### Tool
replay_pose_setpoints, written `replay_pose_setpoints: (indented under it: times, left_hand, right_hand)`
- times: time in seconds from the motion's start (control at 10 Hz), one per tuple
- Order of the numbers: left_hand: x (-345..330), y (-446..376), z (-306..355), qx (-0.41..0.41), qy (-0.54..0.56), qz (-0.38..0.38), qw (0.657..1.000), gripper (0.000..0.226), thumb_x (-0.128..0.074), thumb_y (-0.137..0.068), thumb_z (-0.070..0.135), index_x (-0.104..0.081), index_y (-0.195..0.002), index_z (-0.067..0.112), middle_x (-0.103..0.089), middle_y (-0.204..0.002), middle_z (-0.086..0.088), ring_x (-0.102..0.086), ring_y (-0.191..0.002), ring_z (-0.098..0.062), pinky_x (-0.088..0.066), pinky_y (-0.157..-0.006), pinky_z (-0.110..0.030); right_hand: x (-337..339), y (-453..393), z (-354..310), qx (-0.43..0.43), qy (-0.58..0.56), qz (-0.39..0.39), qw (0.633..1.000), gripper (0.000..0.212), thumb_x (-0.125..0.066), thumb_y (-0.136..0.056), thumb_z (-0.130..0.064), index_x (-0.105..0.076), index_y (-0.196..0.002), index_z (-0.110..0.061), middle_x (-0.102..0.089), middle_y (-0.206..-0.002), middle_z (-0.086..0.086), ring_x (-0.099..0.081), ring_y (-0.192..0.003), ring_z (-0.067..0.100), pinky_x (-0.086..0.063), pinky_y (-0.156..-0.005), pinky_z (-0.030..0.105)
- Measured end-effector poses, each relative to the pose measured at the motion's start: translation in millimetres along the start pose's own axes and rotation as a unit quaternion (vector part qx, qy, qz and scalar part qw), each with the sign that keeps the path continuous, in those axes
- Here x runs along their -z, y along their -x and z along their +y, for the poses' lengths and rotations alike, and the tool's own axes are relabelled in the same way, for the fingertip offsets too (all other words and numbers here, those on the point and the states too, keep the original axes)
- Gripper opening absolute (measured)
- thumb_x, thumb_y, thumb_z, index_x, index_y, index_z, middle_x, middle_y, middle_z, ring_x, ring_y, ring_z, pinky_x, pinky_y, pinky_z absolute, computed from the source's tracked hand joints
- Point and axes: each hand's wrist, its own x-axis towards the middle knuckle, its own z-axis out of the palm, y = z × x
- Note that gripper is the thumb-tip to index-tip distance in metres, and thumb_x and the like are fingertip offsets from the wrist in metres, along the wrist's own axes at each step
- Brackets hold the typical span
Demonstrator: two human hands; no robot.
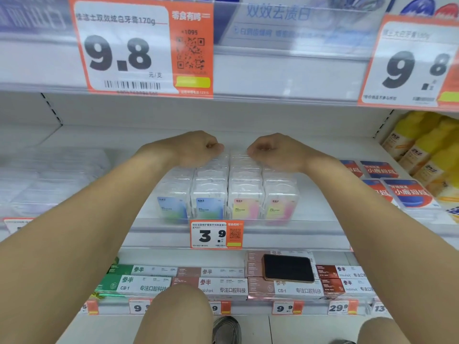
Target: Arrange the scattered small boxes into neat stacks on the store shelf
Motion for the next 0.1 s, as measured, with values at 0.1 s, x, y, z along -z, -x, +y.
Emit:
replay_pose_setpoints:
  times: [0.1]
  left_hand:
    - [-1.4,4.2,0.8,-0.014,0.038,0.074,0.996,0.032,-0.043,-0.097,0.044,-0.062,-0.112,0.023,-0.060,-0.114,0.009,-0.055,-0.097,-0.012,-0.041,-0.085,-0.026]
  right_hand:
    - [1.4,1.8,2.4,-0.004,-0.026,0.057,0.998,0.026,-0.054,-0.094,-0.044,-0.067,-0.107,-0.027,-0.068,-0.111,-0.006,-0.065,-0.097,0.015,-0.054,-0.087,0.032]
